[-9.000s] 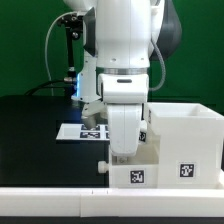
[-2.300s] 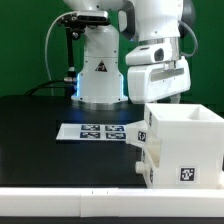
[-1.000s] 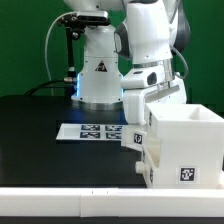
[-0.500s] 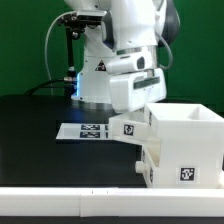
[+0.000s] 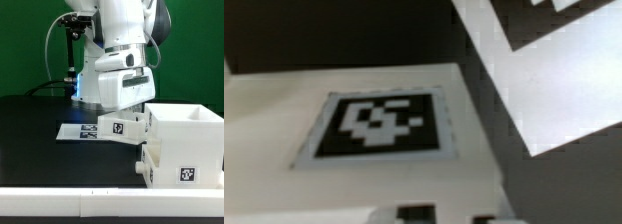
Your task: Assemble drawer
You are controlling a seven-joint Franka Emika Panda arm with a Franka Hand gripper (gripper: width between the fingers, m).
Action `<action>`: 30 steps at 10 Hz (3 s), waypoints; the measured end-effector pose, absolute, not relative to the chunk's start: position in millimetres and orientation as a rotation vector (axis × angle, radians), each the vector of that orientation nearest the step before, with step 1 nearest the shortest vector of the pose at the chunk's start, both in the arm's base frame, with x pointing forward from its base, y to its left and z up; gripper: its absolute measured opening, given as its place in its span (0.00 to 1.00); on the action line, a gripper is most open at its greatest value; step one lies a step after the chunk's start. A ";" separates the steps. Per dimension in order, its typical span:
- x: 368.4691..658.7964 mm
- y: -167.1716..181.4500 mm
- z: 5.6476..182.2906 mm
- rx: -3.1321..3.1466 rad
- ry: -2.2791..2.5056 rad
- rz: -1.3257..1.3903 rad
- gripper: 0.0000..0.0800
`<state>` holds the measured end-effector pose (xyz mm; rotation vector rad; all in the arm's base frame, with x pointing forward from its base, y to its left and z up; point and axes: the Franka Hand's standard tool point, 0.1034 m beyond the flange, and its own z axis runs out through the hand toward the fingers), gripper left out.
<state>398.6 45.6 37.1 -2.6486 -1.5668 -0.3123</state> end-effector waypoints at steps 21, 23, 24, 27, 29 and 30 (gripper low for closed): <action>523.2 -2.5 61.5 -2.302 -1.973 -0.078 0.04; 523.2 -2.6 61.4 -2.302 -1.972 -0.077 0.04; 524.6 -3.9 62.5 -2.291 -1.986 -0.077 0.04; 551.4 -15.4 80.1 -2.275 -2.028 -0.092 0.04; 554.4 -8.8 81.8 -2.264 -2.038 -0.092 0.04; 553.5 -5.8 80.8 -2.261 -2.042 -0.095 0.04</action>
Offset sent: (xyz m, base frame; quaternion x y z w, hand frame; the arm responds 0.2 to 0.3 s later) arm 0.0622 -0.0117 0.0104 0.0264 -0.0814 -0.1110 0.9901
